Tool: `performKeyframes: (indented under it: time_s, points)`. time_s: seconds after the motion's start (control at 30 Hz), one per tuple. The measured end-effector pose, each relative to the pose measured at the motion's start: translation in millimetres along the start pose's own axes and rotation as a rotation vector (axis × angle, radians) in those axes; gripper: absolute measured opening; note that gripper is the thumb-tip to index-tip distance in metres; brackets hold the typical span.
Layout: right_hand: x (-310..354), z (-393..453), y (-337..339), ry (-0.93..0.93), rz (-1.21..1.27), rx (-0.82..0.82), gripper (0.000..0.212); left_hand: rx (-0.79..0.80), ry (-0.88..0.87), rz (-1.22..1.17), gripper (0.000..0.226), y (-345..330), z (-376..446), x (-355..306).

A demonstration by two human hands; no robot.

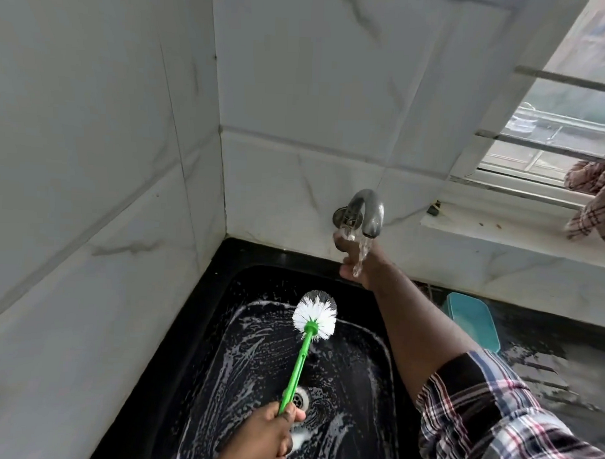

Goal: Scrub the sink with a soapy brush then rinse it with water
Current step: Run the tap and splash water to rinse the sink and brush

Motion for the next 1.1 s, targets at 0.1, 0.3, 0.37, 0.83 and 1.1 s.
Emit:
performKeyframes:
  time_s: [0.1,0.3,0.37,0.83,1.1]
  points:
    - [-28.6,-15.6,7.6,-0.073,-0.423,-0.012,0.009,0.007,-0.027,0.036,0.030,-1.6,-3.8,-1.5]
    - [-52.1,-68.2,-0.3,-0.163,-0.588,0.166,0.029,-0.011,-0.047,0.134,0.037,-4.3,-10.2,0.8]
    - [-47.4,-71.2,-2.2,-0.125,-0.536,0.172,0.032,-0.006,-0.067,0.178,0.040,-5.0,-13.1,1.1]
    - [-3.0,-90.0,-15.7,0.057,-0.527,0.078,0.029,-0.058,-0.071,0.121,0.022,9.9,-14.9,1.5]
    - [-2.8,-95.4,-15.0,0.000,-0.629,0.049,0.032,-0.100,-0.119,0.180,0.013,14.1,-15.9,6.6]
Point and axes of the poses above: each hand's wrist, its own z-axis towards the middle knuckle, its own y-axis out of the back of the hand, x = y × z, the point moved 1 cm from there along z, towards the middle knuckle, and after that the axes turned 8 degrees about -y, right-handed, at the moved point
